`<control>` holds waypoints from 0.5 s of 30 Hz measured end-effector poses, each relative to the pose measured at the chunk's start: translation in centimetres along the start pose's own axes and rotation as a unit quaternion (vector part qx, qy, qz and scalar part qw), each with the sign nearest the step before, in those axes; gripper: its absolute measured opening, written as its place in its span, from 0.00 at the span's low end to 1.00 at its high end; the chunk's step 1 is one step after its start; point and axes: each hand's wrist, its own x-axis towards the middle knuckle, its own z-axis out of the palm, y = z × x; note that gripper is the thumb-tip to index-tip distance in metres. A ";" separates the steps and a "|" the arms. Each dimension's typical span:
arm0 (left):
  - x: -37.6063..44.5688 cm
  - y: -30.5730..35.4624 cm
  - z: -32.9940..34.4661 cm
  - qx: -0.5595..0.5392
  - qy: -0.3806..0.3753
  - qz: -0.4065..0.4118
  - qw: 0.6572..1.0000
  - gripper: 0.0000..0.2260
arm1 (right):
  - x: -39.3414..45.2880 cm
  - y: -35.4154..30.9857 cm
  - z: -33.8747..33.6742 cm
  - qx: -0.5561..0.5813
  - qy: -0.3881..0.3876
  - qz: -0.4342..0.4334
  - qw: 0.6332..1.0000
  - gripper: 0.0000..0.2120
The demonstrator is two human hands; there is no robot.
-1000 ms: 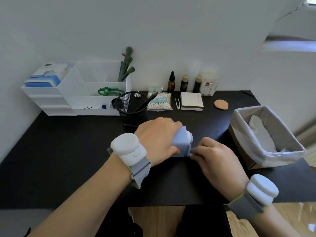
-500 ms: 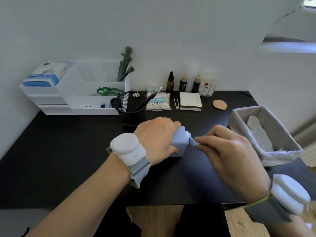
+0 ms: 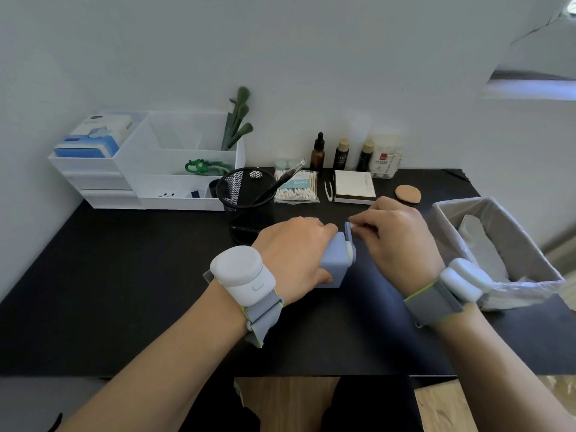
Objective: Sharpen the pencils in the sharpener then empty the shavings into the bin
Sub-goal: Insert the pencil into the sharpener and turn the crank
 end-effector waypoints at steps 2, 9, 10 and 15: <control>-0.1 0.0 0.1 0.001 0.013 0.003 1.000 0.17 | -0.3 0.2 0.7 0.002 -0.027 0.012 1.000 0.07; -0.1 -0.1 0.2 -0.004 0.014 0.003 1.000 0.18 | -2.8 0.0 1.6 -0.002 -0.092 0.023 0.995 0.08; -0.1 -0.1 0.2 -0.004 0.013 0.003 1.000 0.18 | -3.1 0.0 1.5 -0.007 -0.100 0.018 0.995 0.07; -0.2 -0.1 0.1 -0.002 0.012 0.001 1.000 0.18 | -4.7 -0.1 1.1 -0.014 -0.116 0.000 0.993 0.03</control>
